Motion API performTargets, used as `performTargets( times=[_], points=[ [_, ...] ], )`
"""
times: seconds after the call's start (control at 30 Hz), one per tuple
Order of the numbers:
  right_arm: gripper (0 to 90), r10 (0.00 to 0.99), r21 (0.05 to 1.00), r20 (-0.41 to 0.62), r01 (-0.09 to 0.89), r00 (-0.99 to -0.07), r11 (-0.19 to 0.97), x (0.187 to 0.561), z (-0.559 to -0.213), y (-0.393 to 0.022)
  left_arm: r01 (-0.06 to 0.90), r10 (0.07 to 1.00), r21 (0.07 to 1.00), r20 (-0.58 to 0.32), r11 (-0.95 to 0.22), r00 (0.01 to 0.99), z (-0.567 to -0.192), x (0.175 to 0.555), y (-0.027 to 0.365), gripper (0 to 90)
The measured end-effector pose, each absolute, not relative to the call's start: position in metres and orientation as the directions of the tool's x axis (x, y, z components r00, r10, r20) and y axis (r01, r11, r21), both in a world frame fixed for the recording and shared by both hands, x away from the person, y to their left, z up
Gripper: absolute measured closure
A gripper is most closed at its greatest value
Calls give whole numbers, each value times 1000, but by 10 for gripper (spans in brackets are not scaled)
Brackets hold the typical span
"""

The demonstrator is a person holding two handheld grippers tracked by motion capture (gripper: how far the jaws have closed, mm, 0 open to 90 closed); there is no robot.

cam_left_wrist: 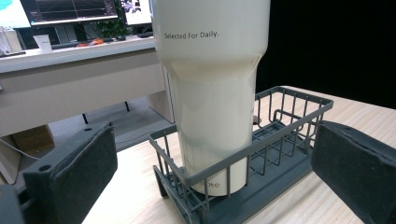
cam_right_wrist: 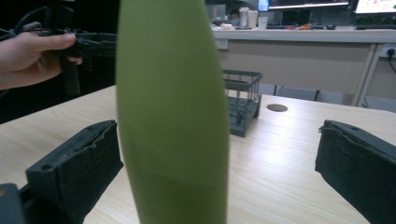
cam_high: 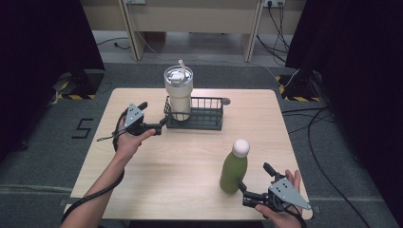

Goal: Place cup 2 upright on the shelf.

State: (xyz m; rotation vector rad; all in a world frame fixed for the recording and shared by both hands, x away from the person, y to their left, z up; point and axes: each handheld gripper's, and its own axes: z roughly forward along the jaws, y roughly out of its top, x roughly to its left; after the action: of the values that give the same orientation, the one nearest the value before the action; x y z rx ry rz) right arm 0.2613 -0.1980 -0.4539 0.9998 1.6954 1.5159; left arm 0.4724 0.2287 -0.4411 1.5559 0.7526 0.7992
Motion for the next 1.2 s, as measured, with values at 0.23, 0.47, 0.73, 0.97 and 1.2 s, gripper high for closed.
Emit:
performTargets(
  times=[0.23, 0.47, 0.73, 0.97, 1.2],
  points=[
    [31, 856, 992, 19, 116, -516, 48, 266, -453, -188, 32, 827, 993, 80, -117, 556, -441, 471, 229, 0],
    [81, 857, 992, 18, 119, -516, 50, 275, -453, -178, 29, 826, 992, 83, -119, 557, -441, 469, 231, 0],
    [116, 849, 990, 17, 127, -527, 59, 284, -453, -168, 27, 826, 993, 81, -116, 558, -442, 467, 233, 0],
    [150, 847, 989, 8, 130, -532, 72, 290, -456, -161, 26, 822, 994, 77, -111, 564, -442, 463, 233, 6],
    [177, 840, 986, -14, 132, -542, 101, 294, -459, -158, 24, 821, 994, 76, -109, 566, -444, 458, 235, 33]
  ],
)
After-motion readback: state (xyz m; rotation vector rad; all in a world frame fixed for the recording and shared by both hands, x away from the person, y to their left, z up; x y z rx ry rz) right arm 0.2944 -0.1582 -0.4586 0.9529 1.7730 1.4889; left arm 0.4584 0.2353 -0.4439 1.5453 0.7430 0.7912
